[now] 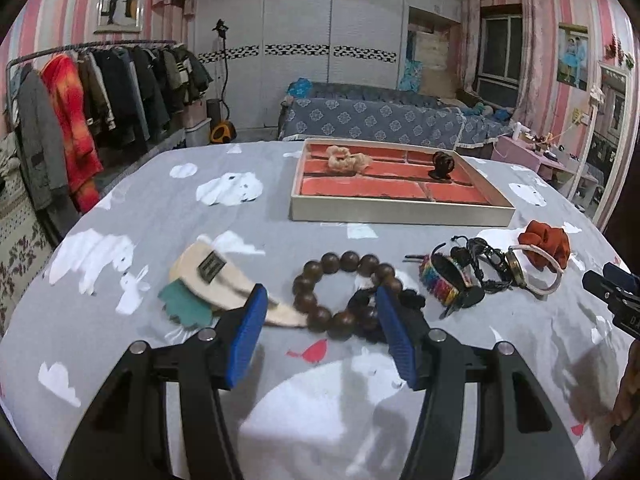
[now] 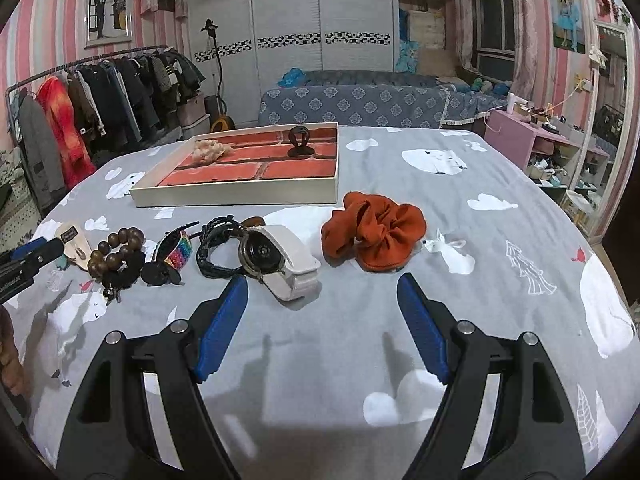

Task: Organize jewelry
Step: 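Grasp the white-strap watch with the right tool while the left tool grasps the wooden bead bracelet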

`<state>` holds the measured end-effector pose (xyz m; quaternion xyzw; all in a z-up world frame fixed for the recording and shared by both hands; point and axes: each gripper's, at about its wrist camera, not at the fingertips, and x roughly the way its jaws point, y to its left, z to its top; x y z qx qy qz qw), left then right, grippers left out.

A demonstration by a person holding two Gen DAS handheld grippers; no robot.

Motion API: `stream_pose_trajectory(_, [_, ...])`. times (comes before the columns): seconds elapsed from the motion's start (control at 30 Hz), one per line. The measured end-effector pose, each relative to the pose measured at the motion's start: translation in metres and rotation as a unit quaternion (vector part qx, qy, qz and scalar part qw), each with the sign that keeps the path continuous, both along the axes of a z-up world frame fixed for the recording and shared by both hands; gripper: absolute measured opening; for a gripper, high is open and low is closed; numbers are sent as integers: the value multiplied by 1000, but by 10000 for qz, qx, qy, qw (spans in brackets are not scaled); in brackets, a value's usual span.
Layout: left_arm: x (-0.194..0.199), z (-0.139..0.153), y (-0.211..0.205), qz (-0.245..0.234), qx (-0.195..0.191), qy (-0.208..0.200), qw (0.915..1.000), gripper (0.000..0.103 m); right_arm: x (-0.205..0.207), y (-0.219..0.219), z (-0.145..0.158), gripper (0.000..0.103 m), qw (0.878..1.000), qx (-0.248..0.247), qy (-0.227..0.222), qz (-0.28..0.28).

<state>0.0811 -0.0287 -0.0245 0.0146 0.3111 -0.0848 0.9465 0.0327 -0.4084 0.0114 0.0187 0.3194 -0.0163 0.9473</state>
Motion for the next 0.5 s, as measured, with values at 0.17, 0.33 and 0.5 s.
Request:
stream_pose_trajectory(0.17, [29,-5,-8,-35,130,103,9999,57,15,4,-1,76,9999,-64,45,107])
stream_pose_trajectory(0.33, [53,-15,-12,-26,195,316,9993,56,36,10,-10,70,9995,-175,221,151])
stream_pose_trajectory(0.5, [73,-23,-10,19,126,529,9985,56,59,14,-22,55,9982,-302,499,136])
